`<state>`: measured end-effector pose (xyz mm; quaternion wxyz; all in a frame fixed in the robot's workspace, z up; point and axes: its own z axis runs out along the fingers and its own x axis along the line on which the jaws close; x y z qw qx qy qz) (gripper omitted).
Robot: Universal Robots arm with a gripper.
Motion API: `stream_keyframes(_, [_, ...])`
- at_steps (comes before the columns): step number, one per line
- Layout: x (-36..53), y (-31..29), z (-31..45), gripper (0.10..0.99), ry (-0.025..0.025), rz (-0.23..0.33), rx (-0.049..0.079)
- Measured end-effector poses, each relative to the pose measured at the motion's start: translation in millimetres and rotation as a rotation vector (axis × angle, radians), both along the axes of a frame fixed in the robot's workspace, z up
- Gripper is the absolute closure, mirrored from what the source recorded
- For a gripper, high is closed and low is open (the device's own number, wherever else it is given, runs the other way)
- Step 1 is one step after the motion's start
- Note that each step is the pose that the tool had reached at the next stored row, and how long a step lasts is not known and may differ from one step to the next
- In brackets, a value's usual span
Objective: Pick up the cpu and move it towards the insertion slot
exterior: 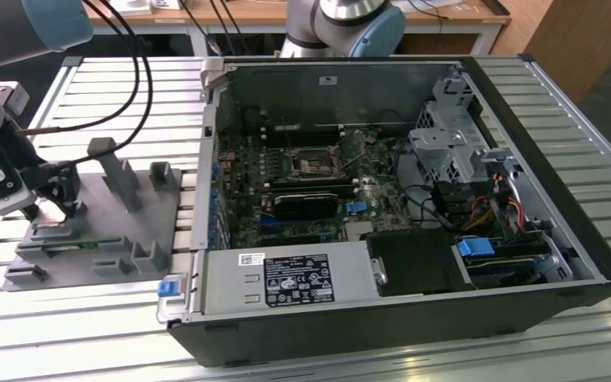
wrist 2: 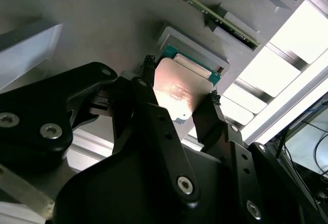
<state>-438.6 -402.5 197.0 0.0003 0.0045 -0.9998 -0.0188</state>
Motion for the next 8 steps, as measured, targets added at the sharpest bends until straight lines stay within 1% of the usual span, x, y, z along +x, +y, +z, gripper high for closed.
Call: stream_keyframes(8, [0.0, 0.0, 1.9, 0.545, 0.0000, 0.000, 0.000])
